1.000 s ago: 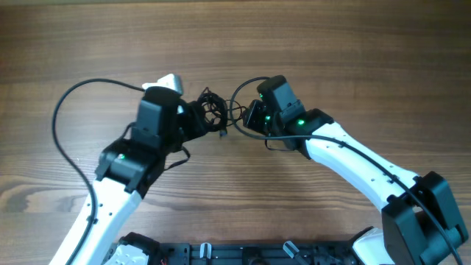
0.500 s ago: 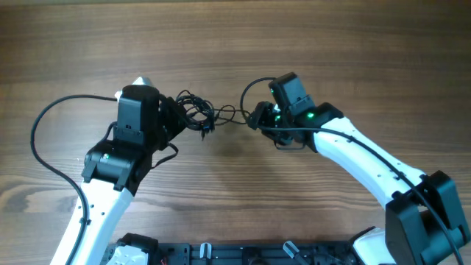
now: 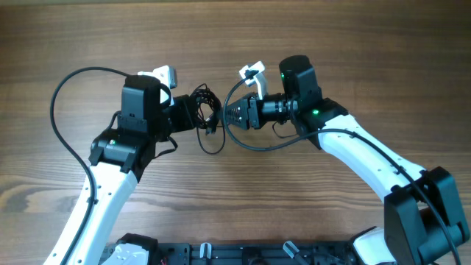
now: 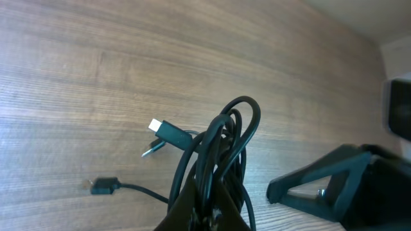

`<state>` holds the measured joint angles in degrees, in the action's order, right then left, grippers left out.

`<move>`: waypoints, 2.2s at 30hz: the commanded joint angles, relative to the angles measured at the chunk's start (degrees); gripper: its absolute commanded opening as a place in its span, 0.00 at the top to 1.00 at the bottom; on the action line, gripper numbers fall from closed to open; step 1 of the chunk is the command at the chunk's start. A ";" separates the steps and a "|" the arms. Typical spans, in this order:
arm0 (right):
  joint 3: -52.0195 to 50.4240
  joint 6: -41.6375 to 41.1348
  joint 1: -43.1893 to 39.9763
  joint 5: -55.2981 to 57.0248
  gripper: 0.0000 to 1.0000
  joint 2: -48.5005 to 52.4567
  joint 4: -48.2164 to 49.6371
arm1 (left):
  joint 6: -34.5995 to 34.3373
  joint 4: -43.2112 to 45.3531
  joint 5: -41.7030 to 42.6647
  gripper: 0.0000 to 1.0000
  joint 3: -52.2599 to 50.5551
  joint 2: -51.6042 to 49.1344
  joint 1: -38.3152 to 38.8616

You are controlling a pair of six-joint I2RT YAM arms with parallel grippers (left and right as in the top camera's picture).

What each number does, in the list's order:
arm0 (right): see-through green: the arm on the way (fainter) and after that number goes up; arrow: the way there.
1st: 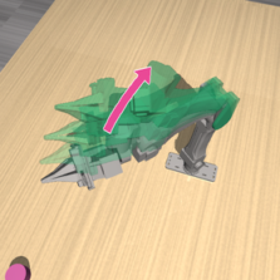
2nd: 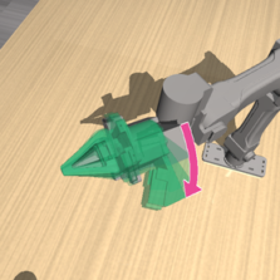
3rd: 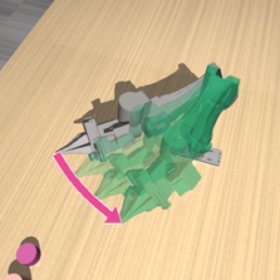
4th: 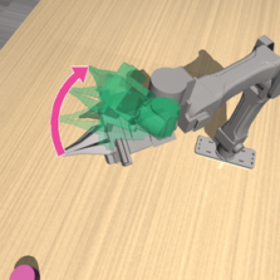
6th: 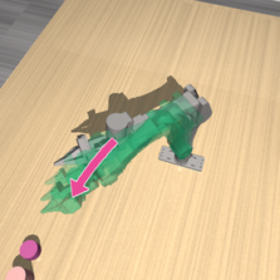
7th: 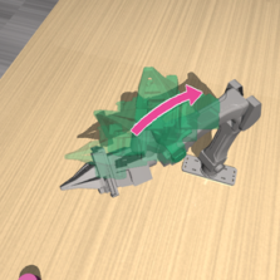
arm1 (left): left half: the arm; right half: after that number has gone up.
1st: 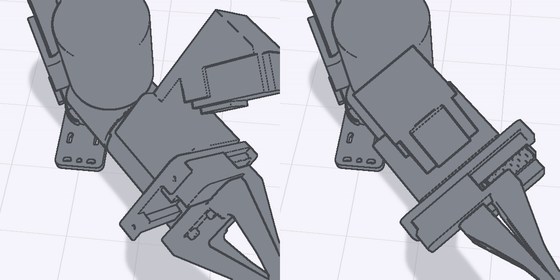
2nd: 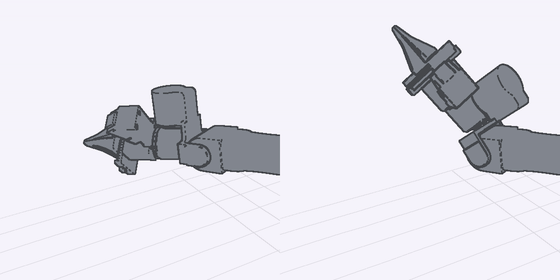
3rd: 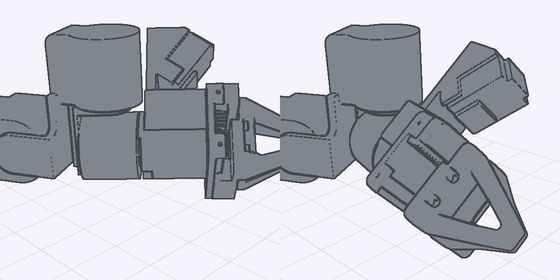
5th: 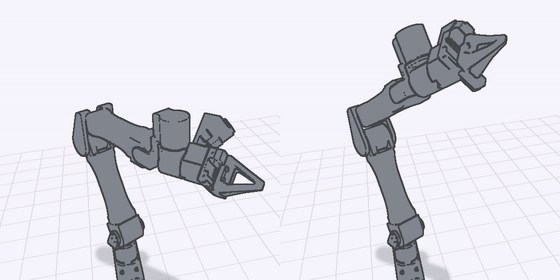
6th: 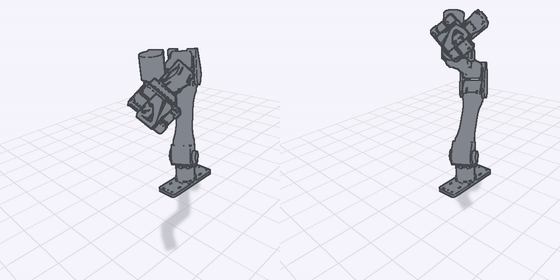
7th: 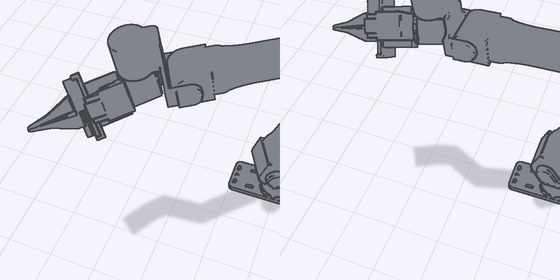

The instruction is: Untangle cables

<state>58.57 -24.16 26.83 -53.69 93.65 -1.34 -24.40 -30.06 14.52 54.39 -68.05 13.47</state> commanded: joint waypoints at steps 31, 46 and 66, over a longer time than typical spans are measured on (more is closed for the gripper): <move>0.04 -13.14 -11.72 8.41 0.96 -1.95 12.26 | 6.49 3.72 8.31 0.96 1.14 -8.57 2.43; 0.04 0.79 -10.80 13.84 0.00 -3.87 -11.13 | 5.33 16.94 18.38 0.91 1.14 -8.57 2.01; 0.02 17.97 -6.58 -4.52 0.30 -0.46 -5.27 | 9.03 16.55 47.06 0.96 1.14 -8.57 -1.75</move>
<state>58.43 -9.08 19.14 -56.53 91.24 -6.98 -16.58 -14.76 48.95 55.00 -76.99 13.74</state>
